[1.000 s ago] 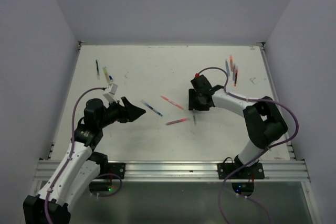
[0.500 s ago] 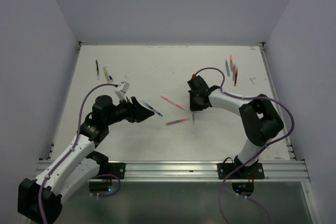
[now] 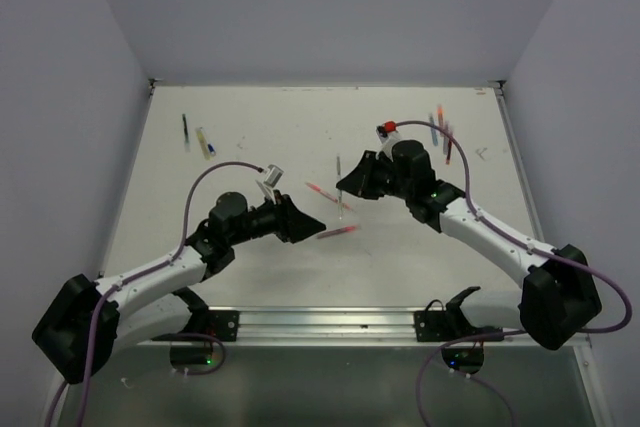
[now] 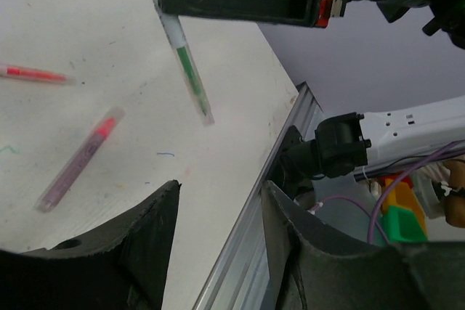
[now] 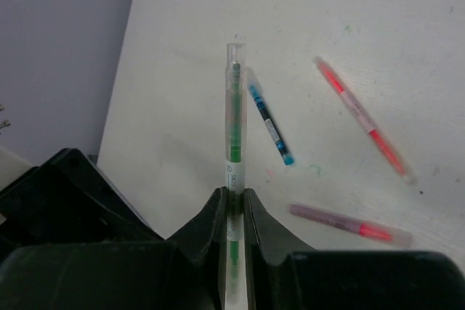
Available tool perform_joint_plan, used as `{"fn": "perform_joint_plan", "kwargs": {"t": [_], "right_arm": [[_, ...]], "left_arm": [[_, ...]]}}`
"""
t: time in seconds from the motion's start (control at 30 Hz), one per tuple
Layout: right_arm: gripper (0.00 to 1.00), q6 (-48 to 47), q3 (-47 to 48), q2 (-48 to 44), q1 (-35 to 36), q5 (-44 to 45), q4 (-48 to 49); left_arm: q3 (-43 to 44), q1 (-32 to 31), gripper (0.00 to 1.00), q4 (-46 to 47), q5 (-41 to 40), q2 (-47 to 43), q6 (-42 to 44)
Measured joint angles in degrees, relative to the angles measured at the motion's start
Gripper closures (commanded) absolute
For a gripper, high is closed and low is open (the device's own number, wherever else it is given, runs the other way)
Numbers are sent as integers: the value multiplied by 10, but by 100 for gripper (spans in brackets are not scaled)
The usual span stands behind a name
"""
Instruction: Open the pen caps
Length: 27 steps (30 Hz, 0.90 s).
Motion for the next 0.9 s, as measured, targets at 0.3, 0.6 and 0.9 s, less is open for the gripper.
{"fn": "perform_joint_plan", "kwargs": {"t": [0.3,0.6,0.9], "right_arm": [[100,80,-64,0,4,-89,105],[100,131,-93,0,10,-120,189],[100,139,-99,0,10,-115,225]], "left_arm": [[4,-44,54,90,-42,69,-14],[9,-54,72,107,-66,107,-18],[13,-57,100,110,-87,115,-30]]}}
